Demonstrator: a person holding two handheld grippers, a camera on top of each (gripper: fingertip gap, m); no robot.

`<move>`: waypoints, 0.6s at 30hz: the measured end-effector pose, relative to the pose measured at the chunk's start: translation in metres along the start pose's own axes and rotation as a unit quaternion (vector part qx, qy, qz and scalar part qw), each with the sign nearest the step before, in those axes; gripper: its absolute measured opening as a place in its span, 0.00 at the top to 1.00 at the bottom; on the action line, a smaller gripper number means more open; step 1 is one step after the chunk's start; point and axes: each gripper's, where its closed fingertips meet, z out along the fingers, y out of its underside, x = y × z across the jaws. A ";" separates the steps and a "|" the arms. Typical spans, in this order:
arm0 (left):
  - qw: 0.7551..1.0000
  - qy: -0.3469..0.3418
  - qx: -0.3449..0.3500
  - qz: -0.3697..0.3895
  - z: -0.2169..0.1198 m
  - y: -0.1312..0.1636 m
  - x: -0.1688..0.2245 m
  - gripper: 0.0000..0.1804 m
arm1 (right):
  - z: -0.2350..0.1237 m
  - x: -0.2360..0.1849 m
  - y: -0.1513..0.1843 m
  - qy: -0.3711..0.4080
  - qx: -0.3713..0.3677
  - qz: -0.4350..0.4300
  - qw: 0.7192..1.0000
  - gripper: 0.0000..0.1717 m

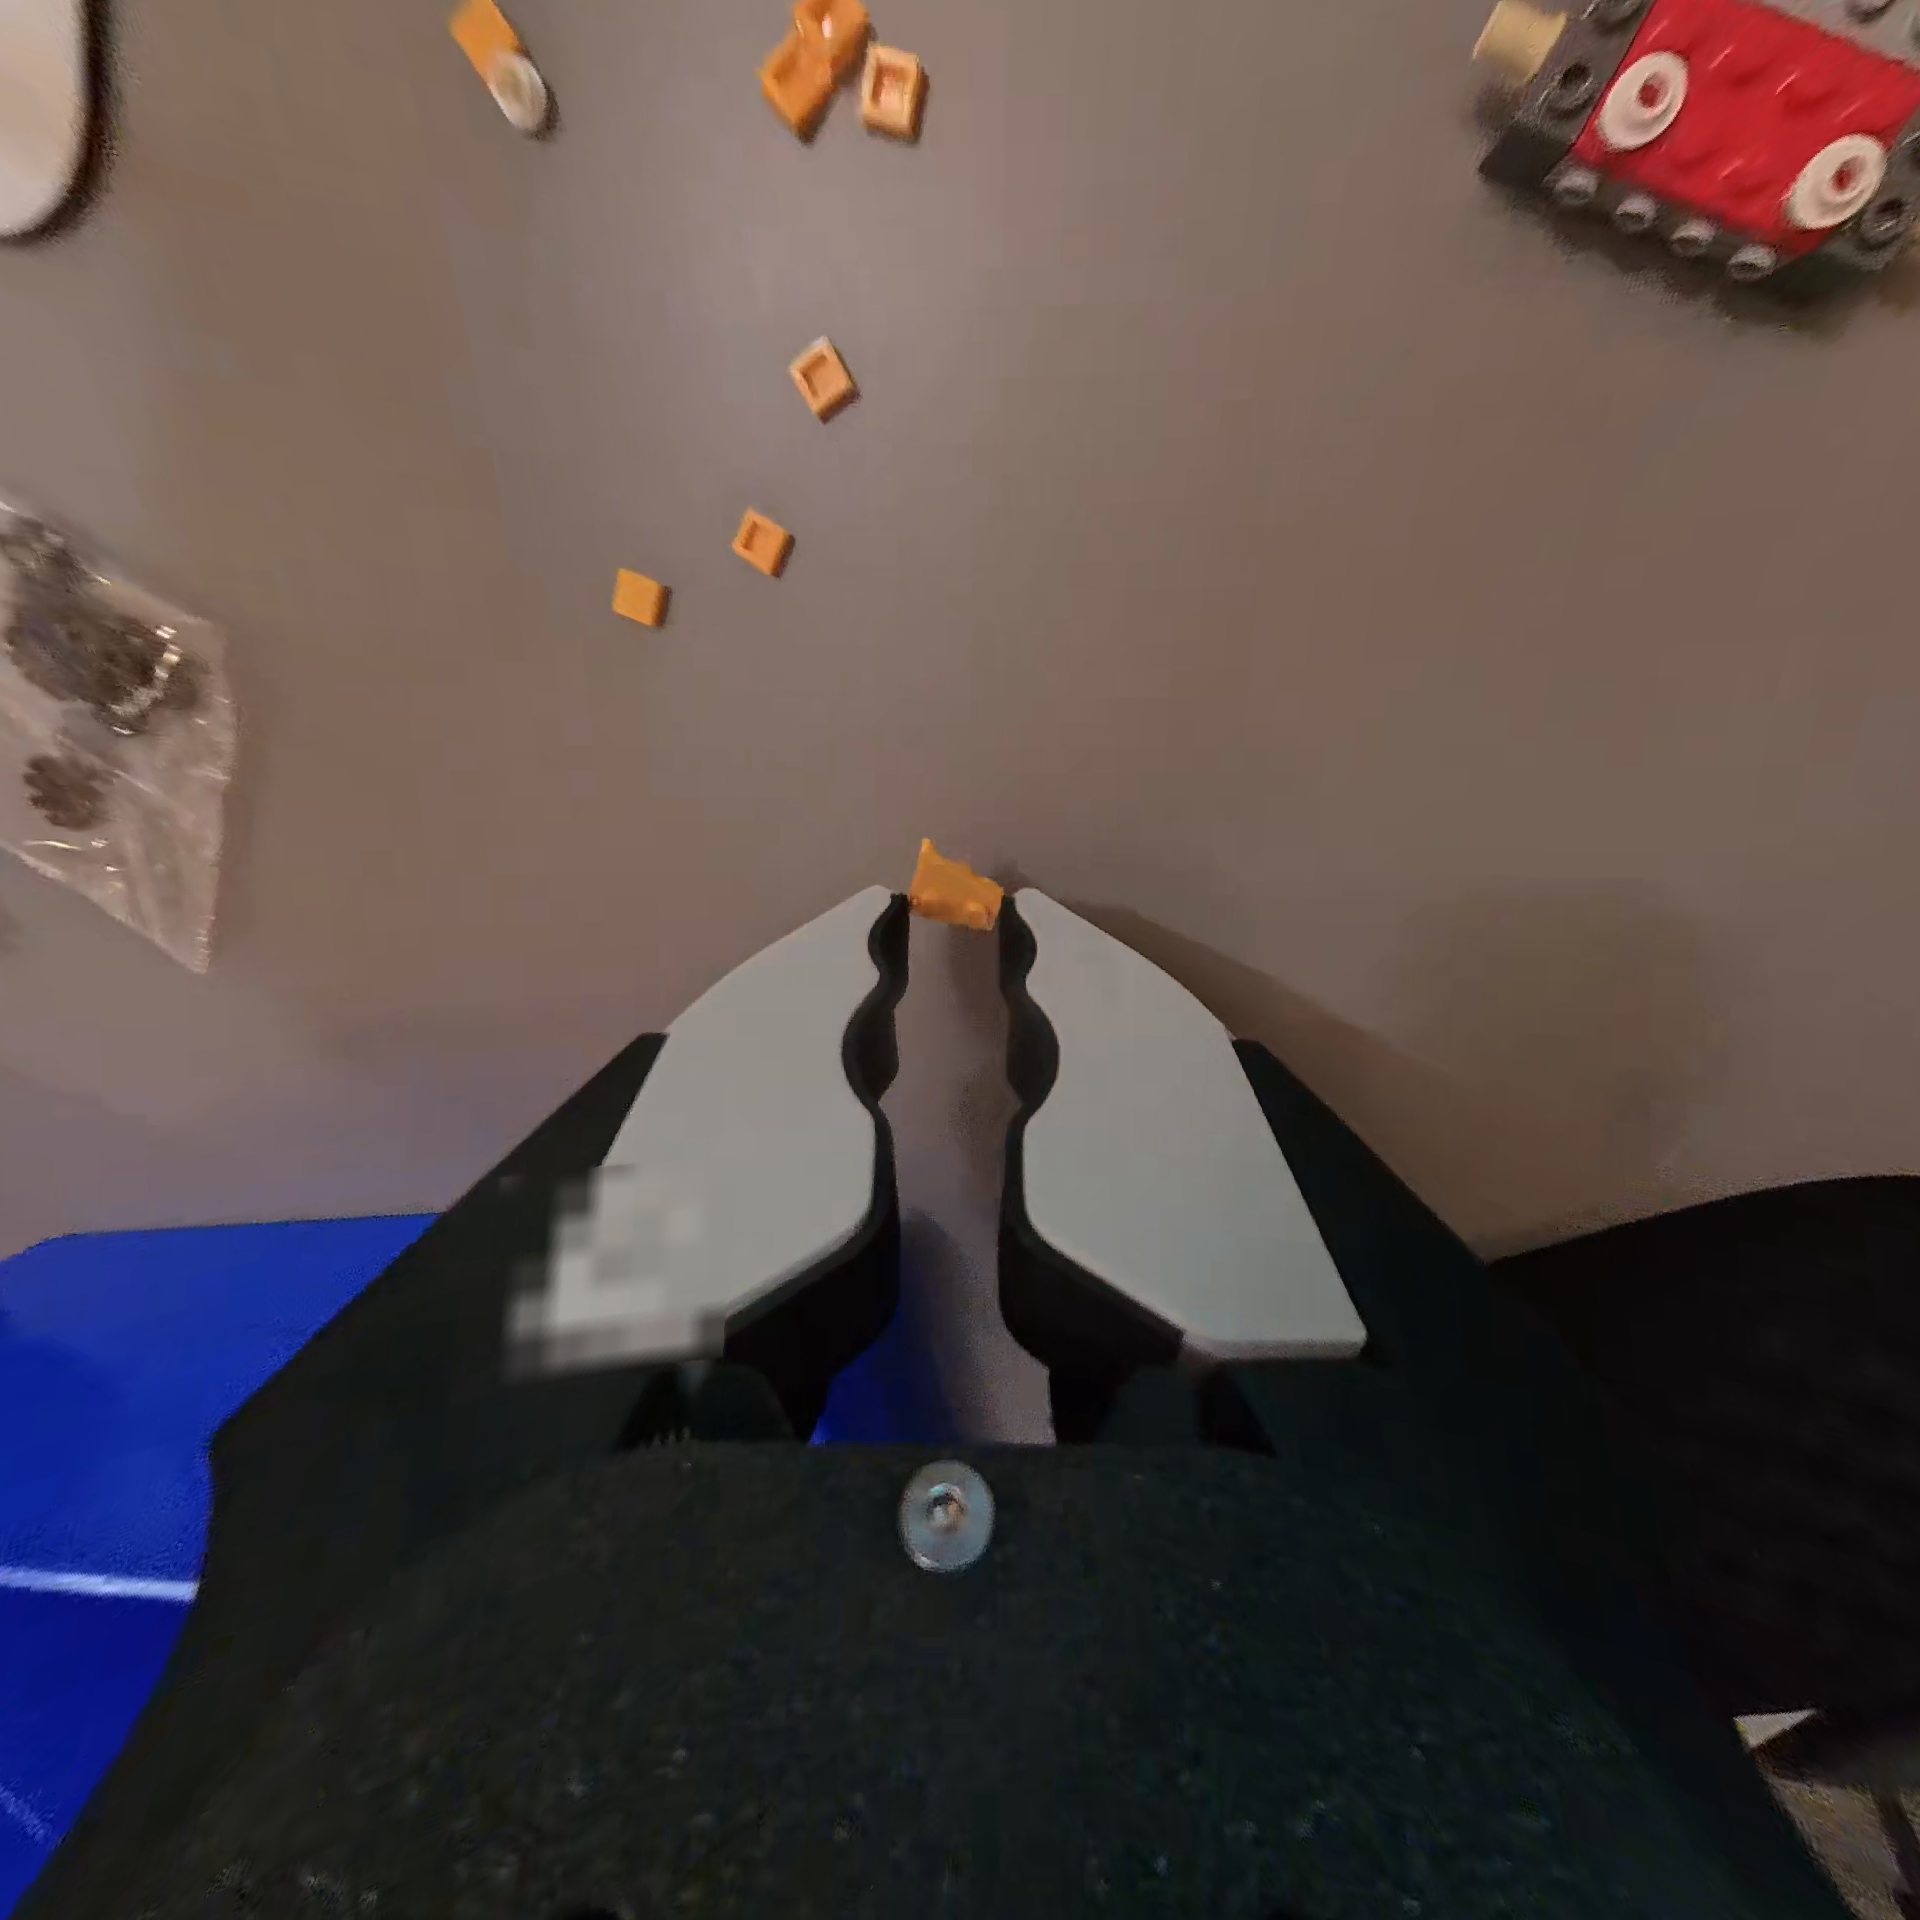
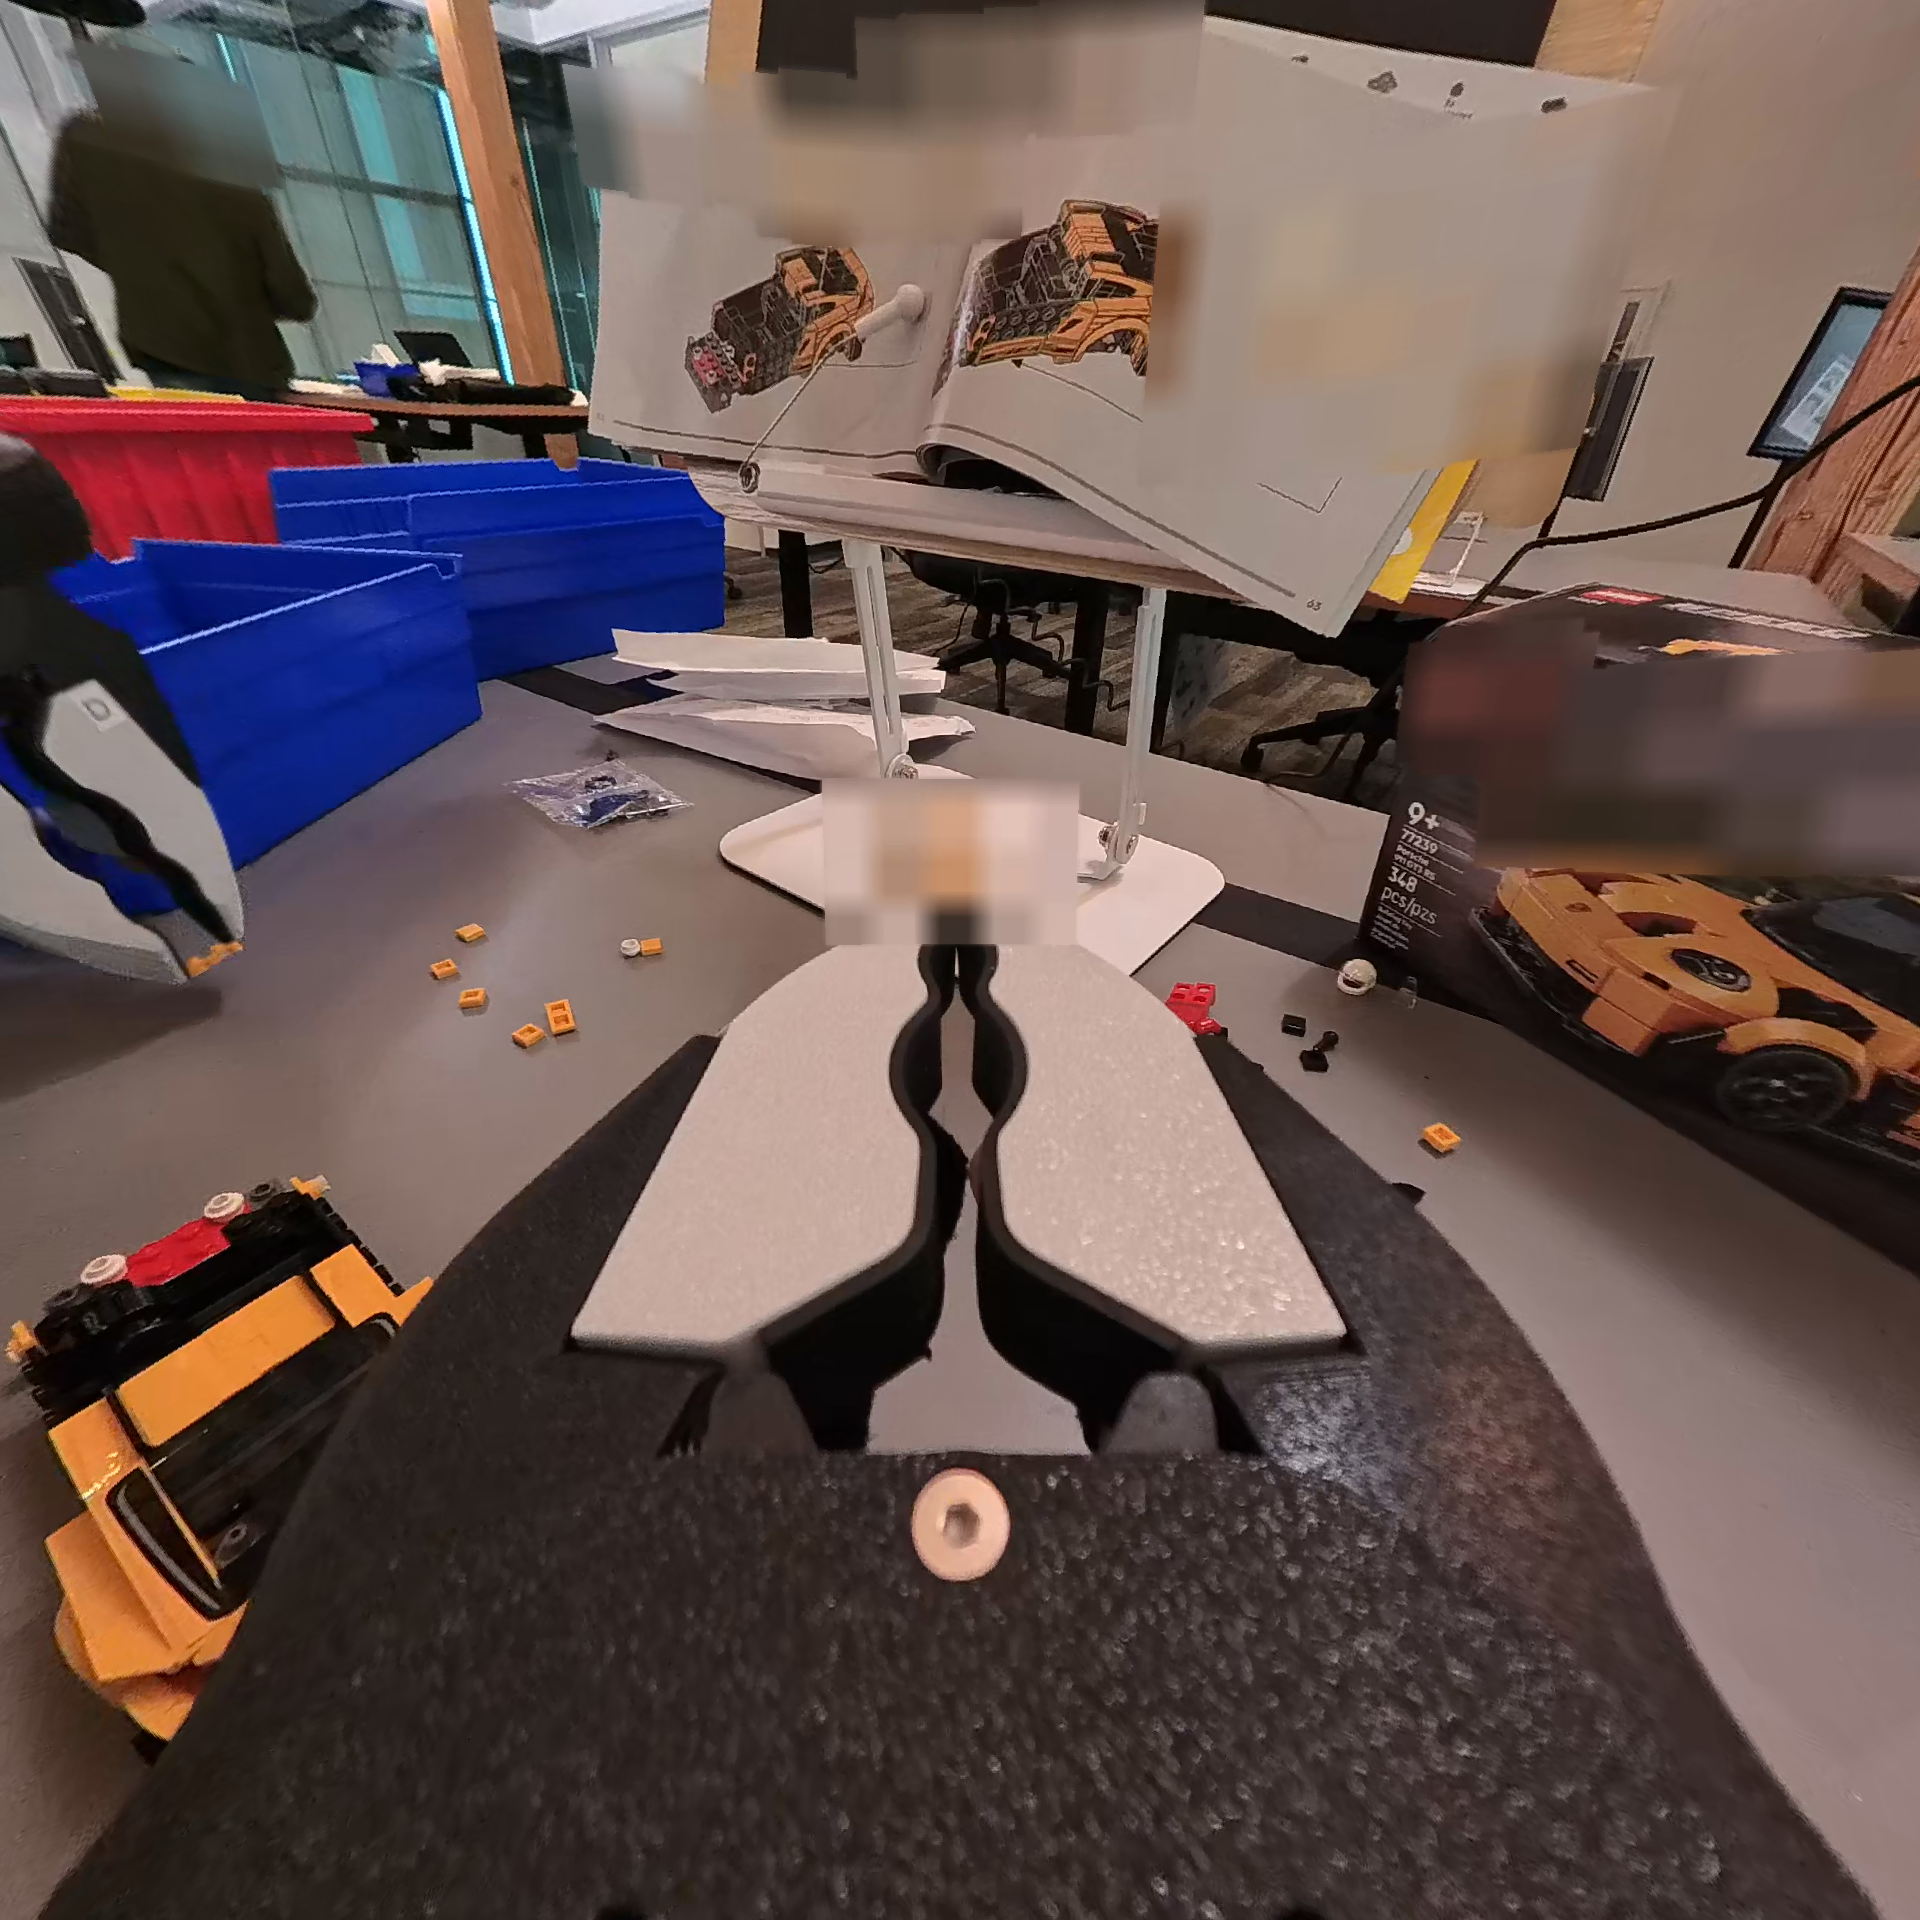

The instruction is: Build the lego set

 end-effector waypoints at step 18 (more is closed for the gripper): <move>0.997 0.043 0.054 -0.023 0.005 0.013 0.027 0.79 | 0.004 -0.001 0.008 -0.004 -0.016 0.001 1.000 1.00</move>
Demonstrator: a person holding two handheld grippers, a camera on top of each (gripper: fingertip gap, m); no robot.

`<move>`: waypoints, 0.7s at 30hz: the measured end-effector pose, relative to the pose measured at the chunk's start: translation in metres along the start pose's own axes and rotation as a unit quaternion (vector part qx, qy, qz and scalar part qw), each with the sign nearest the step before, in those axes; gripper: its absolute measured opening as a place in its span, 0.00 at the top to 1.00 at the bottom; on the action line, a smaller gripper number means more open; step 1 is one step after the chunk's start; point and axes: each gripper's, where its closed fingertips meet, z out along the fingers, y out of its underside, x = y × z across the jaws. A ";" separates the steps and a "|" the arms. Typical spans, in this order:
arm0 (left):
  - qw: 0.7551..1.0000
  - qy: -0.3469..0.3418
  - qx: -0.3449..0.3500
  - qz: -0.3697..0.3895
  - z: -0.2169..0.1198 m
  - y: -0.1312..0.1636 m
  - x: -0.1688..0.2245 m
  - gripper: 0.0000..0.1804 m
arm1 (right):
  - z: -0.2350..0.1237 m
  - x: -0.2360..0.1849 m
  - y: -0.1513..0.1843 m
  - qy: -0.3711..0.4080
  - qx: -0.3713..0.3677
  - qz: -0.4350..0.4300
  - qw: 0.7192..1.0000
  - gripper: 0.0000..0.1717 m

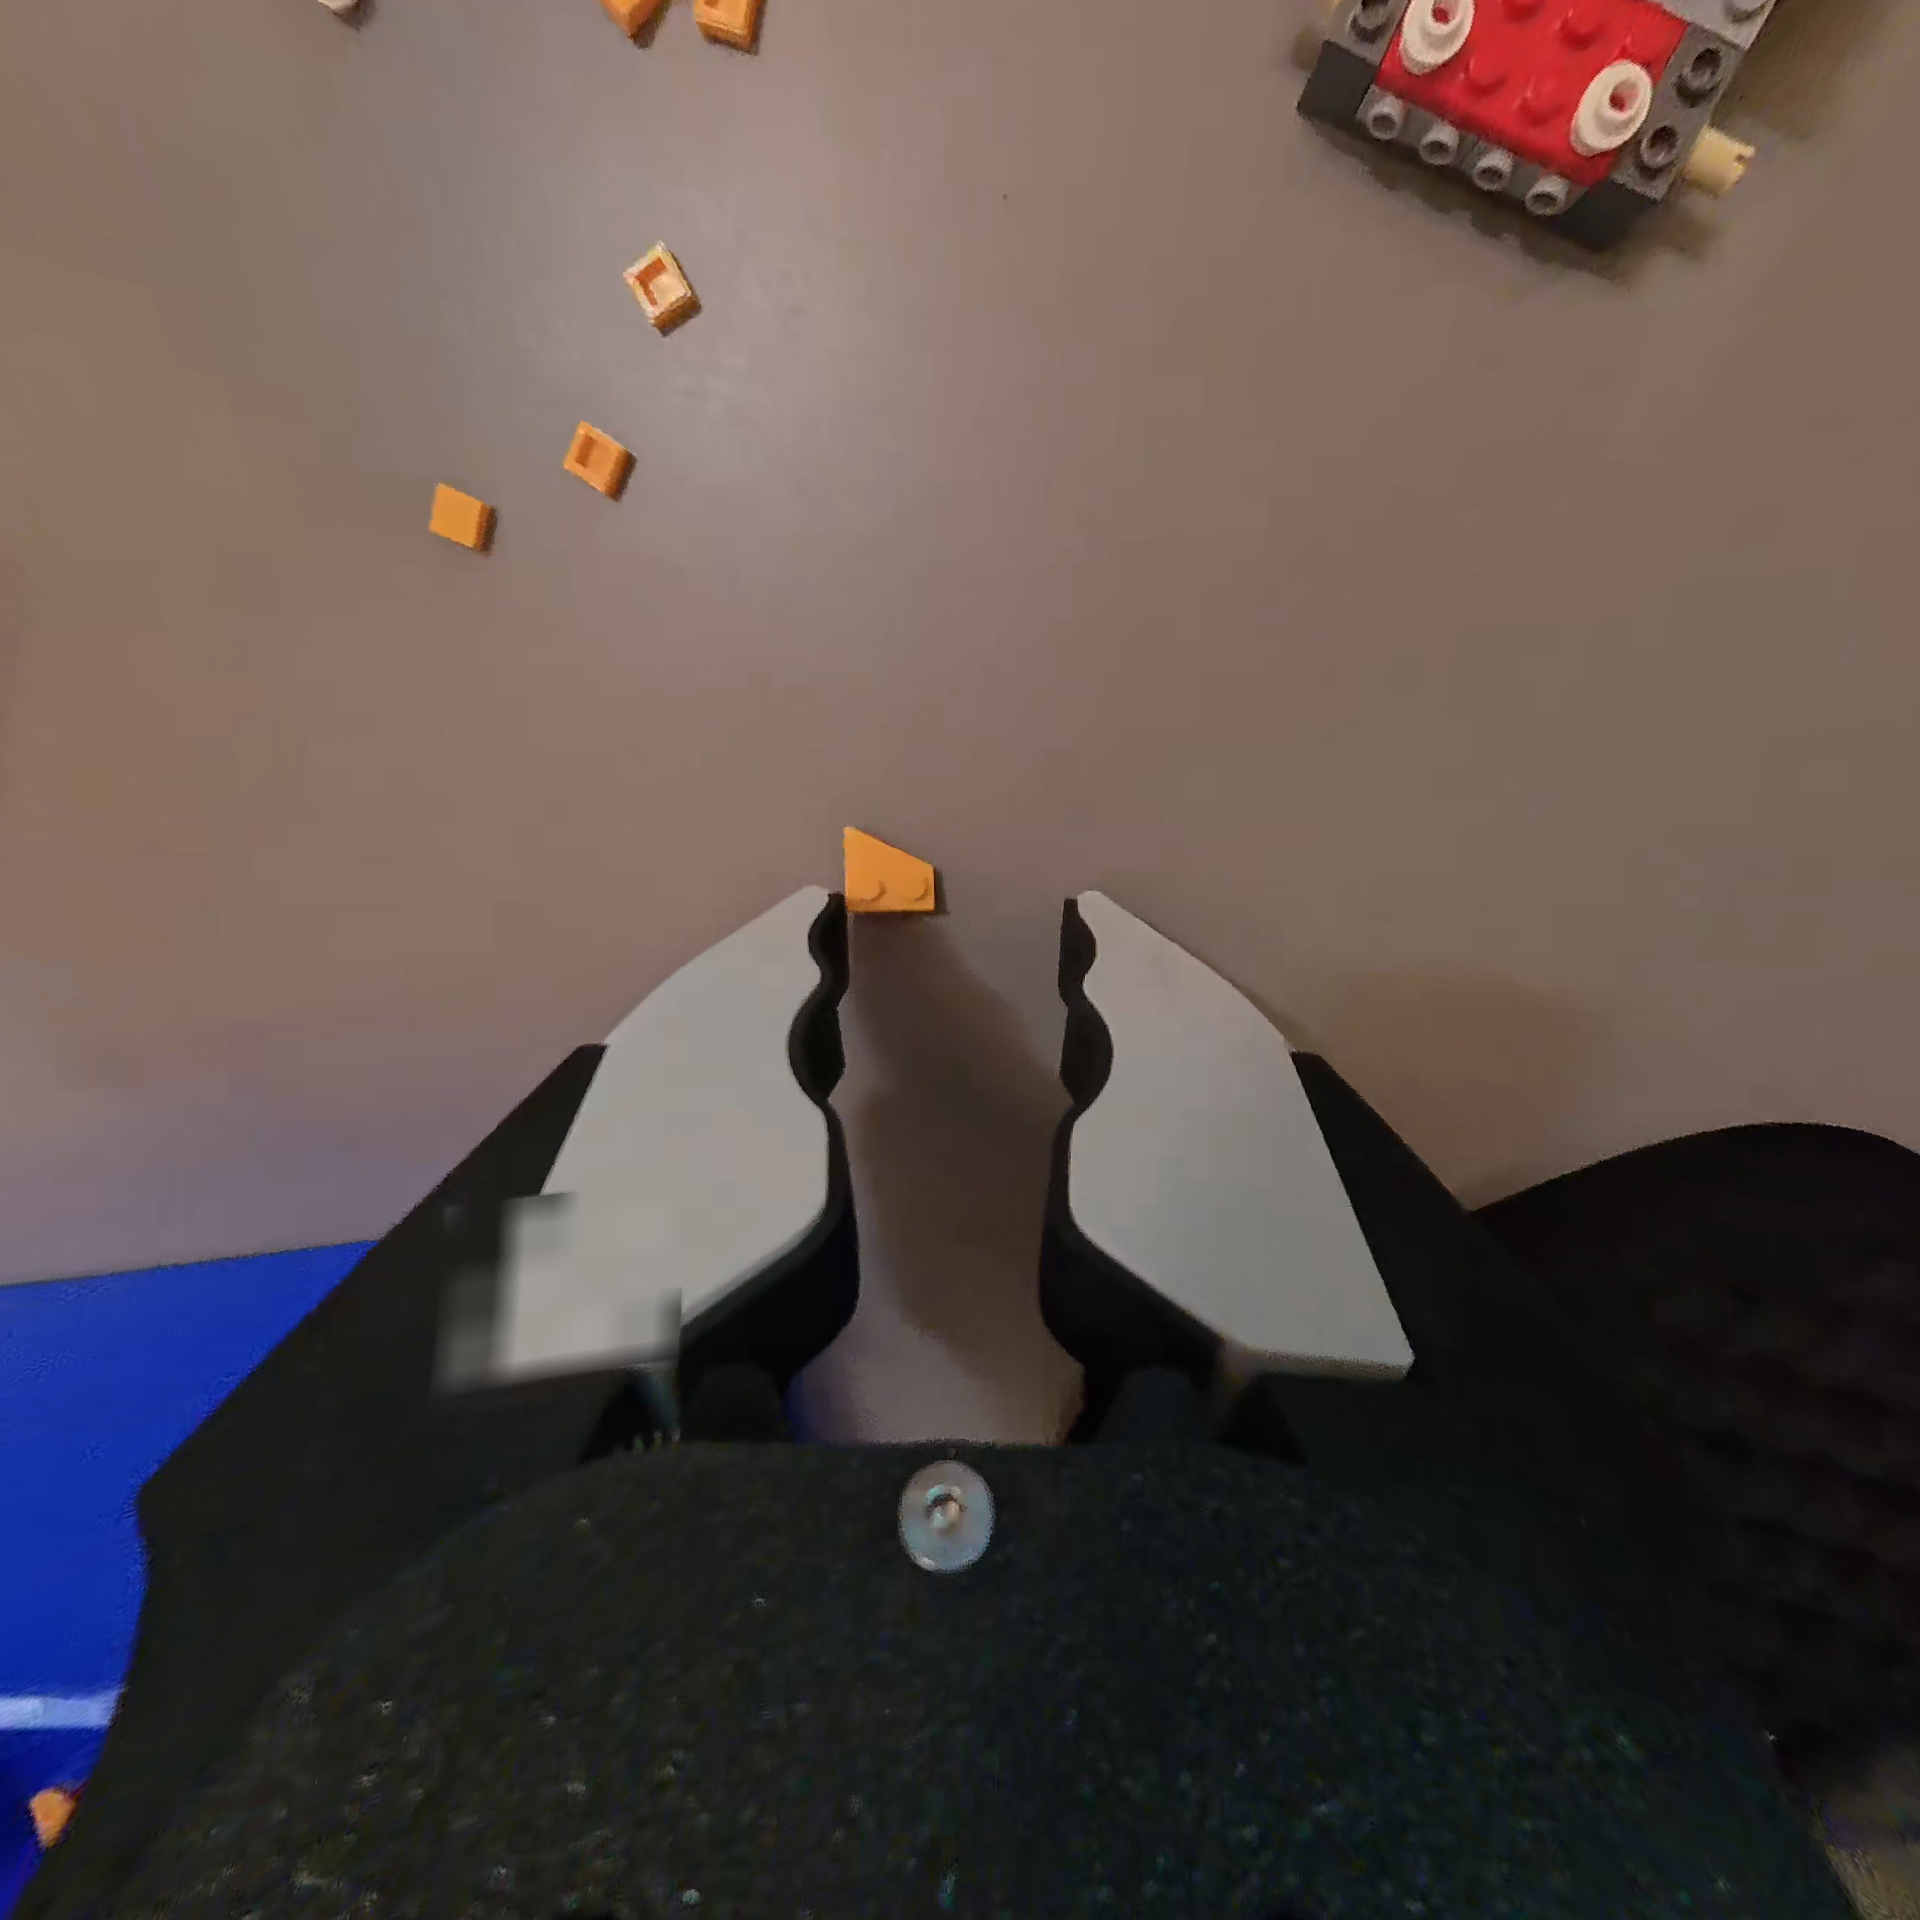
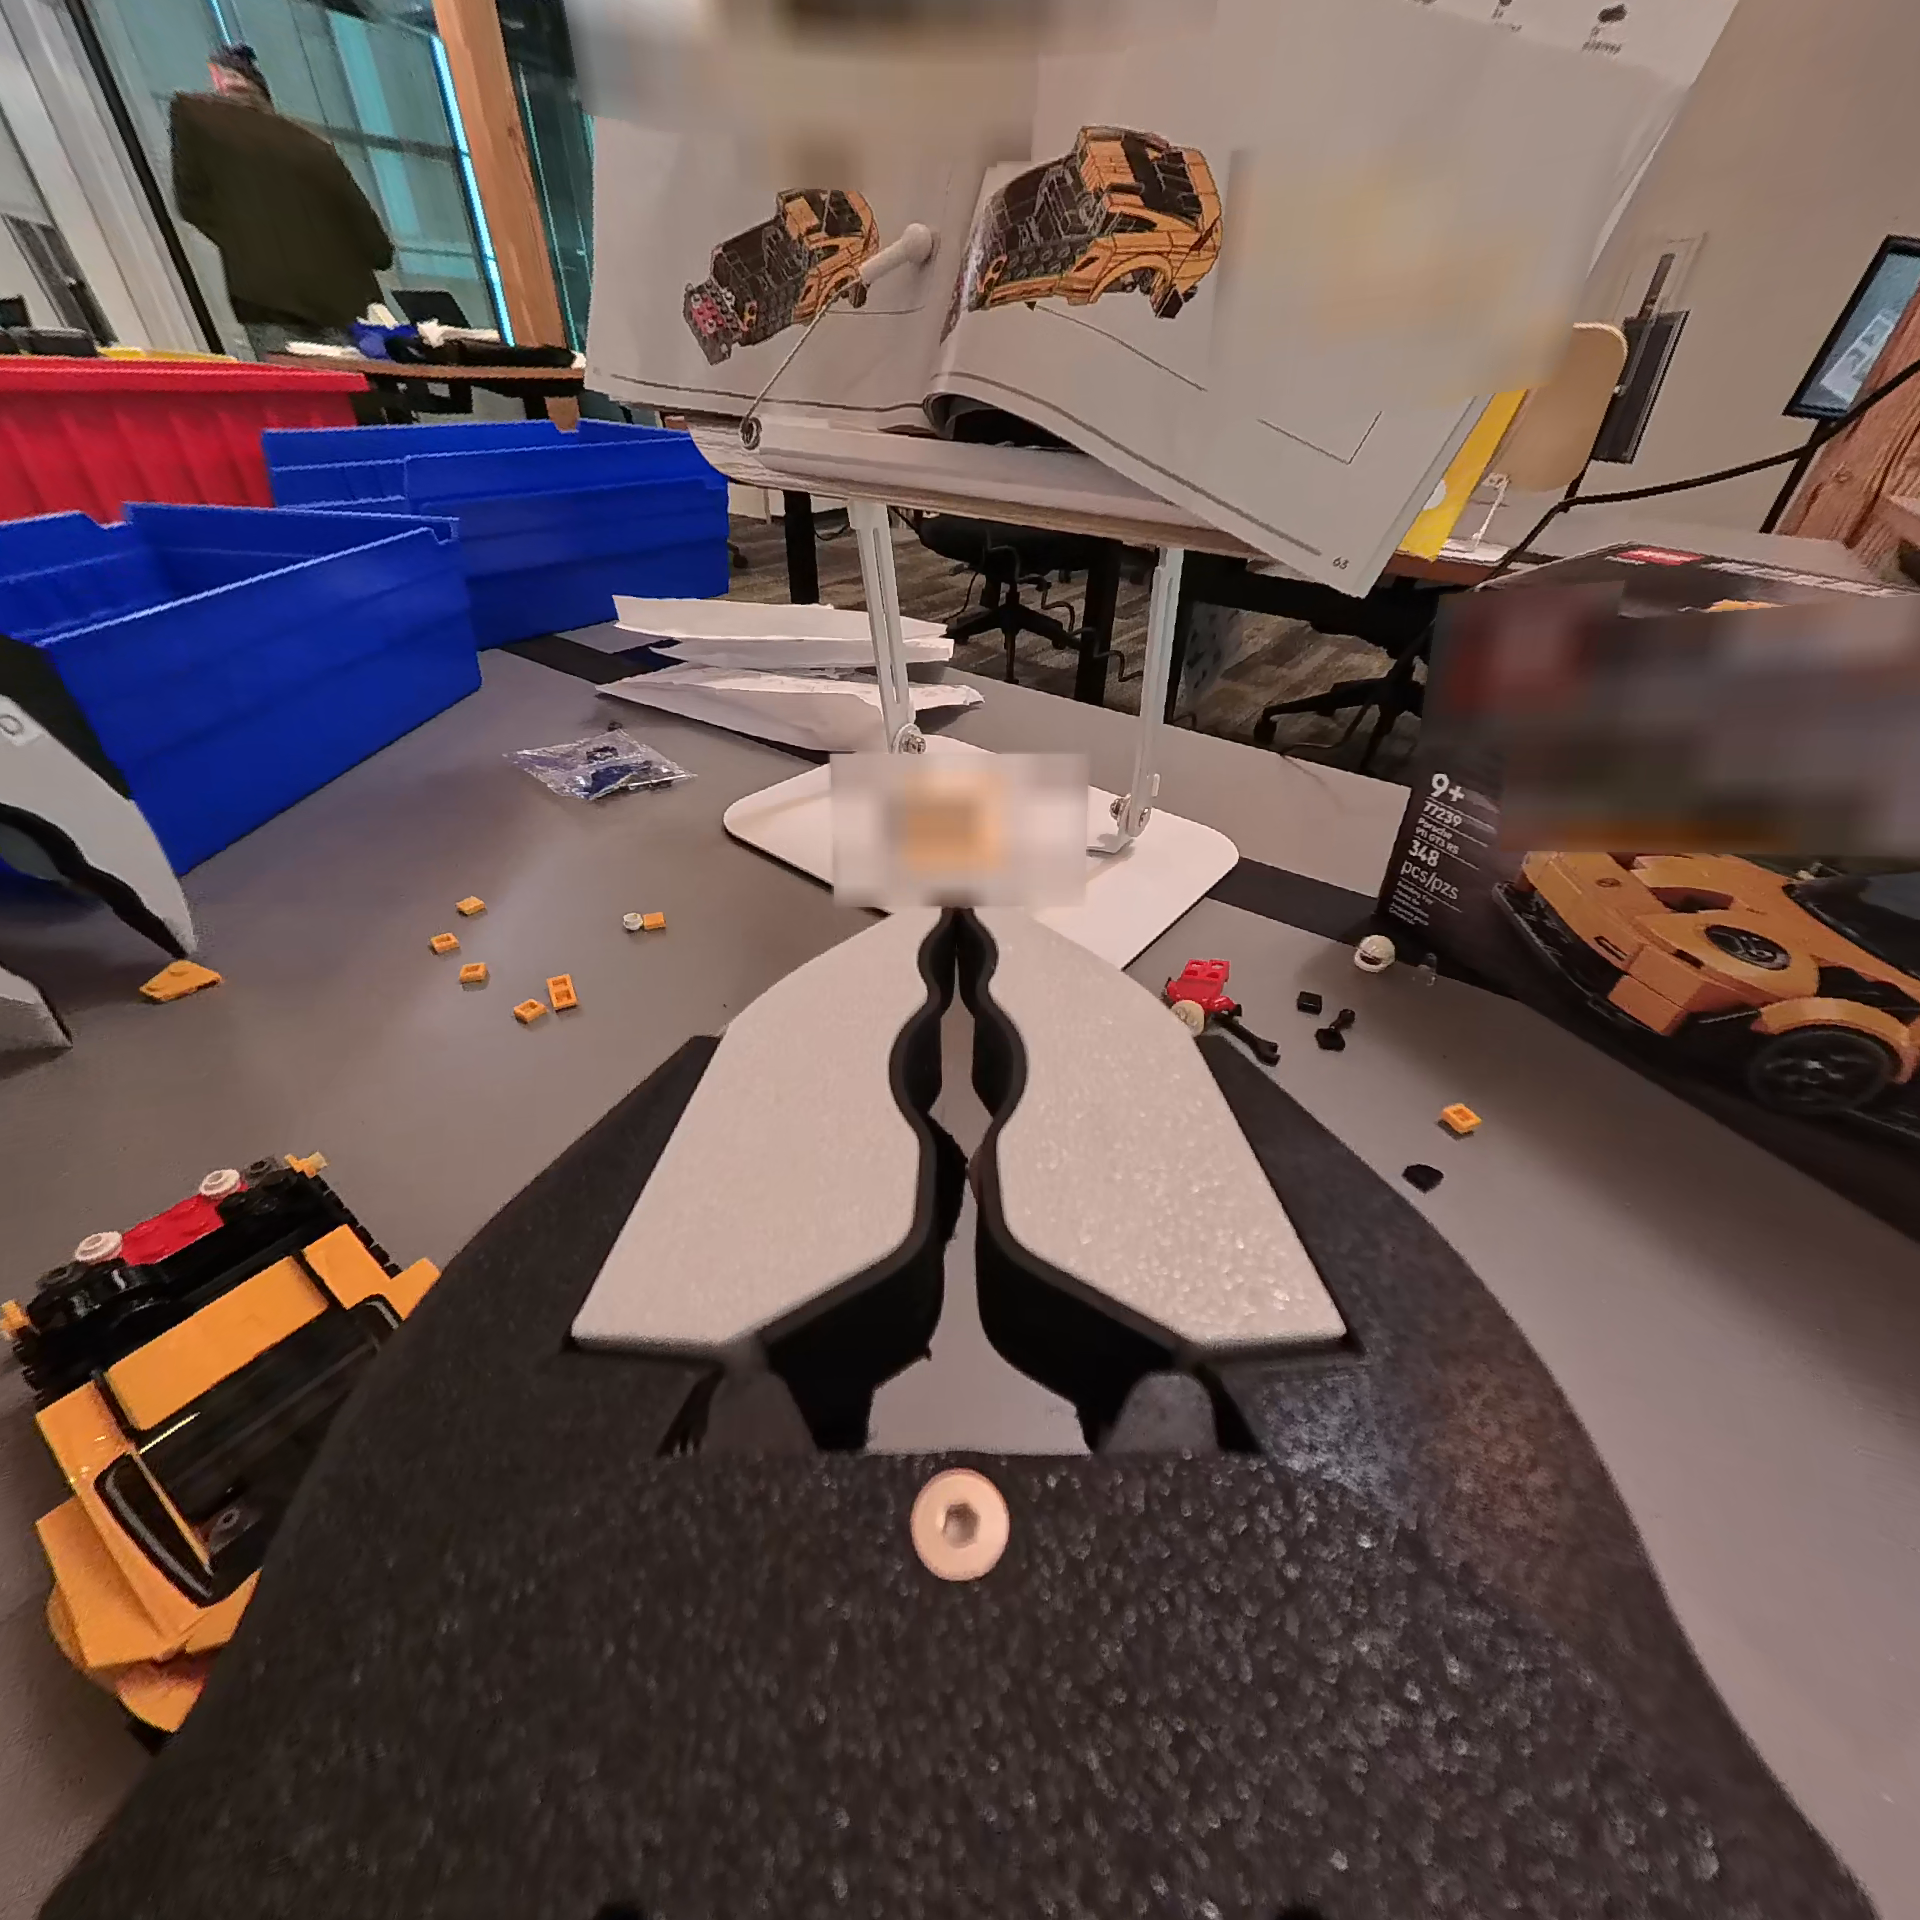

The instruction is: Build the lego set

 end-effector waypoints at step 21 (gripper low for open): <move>0.993 0.028 0.087 -0.072 -0.006 -0.005 0.006 0.96 | 0.003 -0.001 0.006 0.001 -0.012 0.000 1.000 1.00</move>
